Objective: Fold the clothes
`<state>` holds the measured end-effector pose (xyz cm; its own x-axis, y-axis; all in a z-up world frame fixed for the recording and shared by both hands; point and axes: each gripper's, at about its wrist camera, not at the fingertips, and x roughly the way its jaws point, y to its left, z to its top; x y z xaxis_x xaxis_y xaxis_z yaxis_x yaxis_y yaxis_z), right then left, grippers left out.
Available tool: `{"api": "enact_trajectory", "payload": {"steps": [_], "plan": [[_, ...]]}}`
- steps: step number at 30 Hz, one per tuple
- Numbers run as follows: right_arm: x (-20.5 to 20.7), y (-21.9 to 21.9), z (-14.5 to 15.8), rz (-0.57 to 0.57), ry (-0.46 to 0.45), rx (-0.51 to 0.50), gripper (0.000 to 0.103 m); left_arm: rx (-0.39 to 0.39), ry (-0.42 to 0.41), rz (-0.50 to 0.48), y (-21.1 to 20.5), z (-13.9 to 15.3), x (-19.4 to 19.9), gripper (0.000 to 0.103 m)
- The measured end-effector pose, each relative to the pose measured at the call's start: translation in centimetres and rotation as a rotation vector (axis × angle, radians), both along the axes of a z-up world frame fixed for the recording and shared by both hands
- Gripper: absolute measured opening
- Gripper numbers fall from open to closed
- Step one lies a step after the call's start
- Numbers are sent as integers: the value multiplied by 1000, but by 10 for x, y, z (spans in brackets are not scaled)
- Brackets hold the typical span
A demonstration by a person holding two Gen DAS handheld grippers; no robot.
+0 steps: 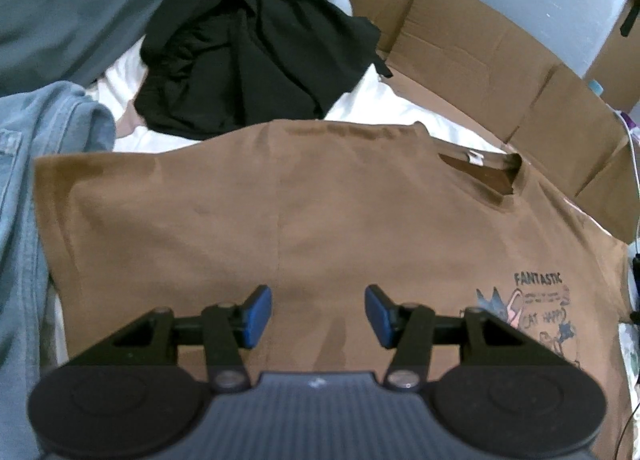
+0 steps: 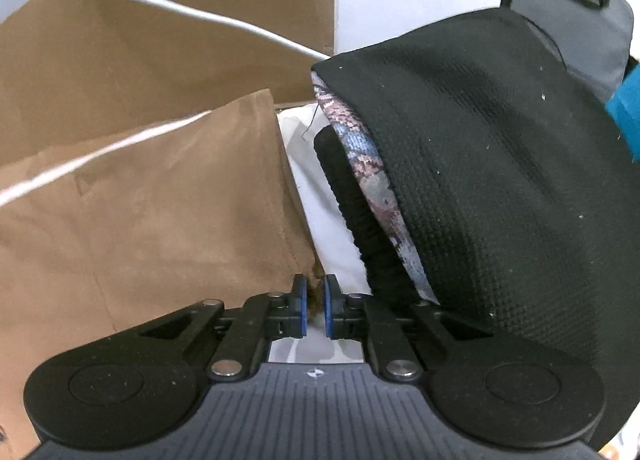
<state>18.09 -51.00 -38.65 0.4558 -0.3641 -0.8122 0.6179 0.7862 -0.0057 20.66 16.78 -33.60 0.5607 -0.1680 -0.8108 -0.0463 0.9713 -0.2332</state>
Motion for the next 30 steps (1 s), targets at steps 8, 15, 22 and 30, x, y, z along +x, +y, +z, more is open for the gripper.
{"api": "enact_trajectory", "payload": {"steps": [8,15,22,30], "plan": [[1,6,3,24,11,-45,12,4,-13,-22,-10,1,6,55],[-2,33,28,128,-91,-115,33,16,-45,-63,-28,4,25,55],[35,55,27,328,-127,-50,33,72,-61,-117,-51,-3,56,55],[86,86,19,438,-139,12,33,111,-43,-116,-58,-17,82,54]]}}
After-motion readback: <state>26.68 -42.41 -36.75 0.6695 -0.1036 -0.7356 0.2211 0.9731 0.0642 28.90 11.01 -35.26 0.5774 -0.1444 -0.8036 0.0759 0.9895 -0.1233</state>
